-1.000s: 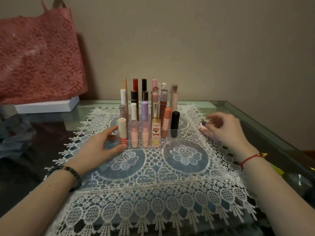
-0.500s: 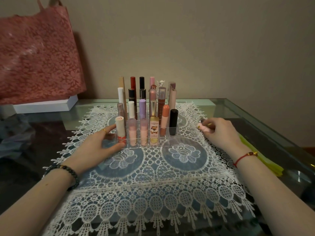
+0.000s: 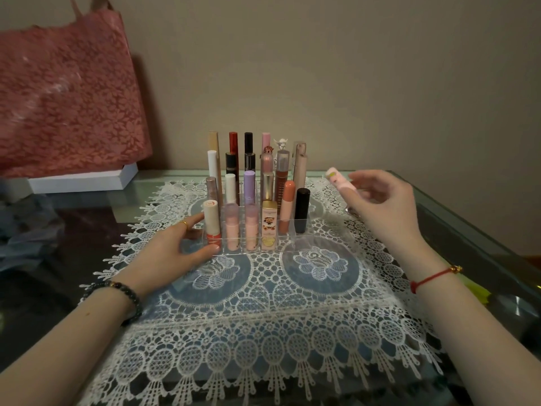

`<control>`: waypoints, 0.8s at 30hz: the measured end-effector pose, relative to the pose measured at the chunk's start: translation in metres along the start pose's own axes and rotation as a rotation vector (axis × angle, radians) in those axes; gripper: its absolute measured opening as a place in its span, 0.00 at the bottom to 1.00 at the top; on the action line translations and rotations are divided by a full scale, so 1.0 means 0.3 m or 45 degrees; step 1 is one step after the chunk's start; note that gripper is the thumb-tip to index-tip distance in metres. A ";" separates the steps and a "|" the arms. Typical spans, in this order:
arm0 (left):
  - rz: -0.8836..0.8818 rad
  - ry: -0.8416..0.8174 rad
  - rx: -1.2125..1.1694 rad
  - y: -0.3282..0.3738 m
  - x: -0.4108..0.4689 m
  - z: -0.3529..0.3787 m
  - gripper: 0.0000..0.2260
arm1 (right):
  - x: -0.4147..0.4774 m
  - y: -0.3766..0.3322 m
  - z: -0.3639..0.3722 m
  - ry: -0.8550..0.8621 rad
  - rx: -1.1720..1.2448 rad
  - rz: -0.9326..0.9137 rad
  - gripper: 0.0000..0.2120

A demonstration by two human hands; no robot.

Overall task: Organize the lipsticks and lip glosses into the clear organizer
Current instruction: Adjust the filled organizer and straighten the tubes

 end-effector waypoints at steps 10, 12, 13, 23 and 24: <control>0.070 0.007 0.079 0.026 -0.001 -0.004 0.31 | -0.052 -0.047 0.128 -0.331 0.286 0.092 0.14; 0.067 0.007 0.078 0.024 0.001 -0.004 0.32 | -0.053 -0.046 0.133 -0.334 0.334 0.098 0.15; 0.060 0.003 0.071 0.021 0.002 -0.004 0.32 | -0.054 -0.046 0.135 -0.327 0.345 0.099 0.16; 0.079 -0.024 0.081 0.012 0.012 0.001 0.35 | -0.090 -0.091 0.213 -0.311 0.208 -0.037 0.16; 0.079 -0.020 0.068 0.010 0.012 0.000 0.35 | -0.093 -0.093 0.219 -0.314 0.188 -0.048 0.17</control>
Point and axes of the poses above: each hand's wrist, its own x-axis towards the middle knuckle, its own z-axis out of the palm, y = z × x, the point moved 9 cm from there along x, towards the middle knuckle
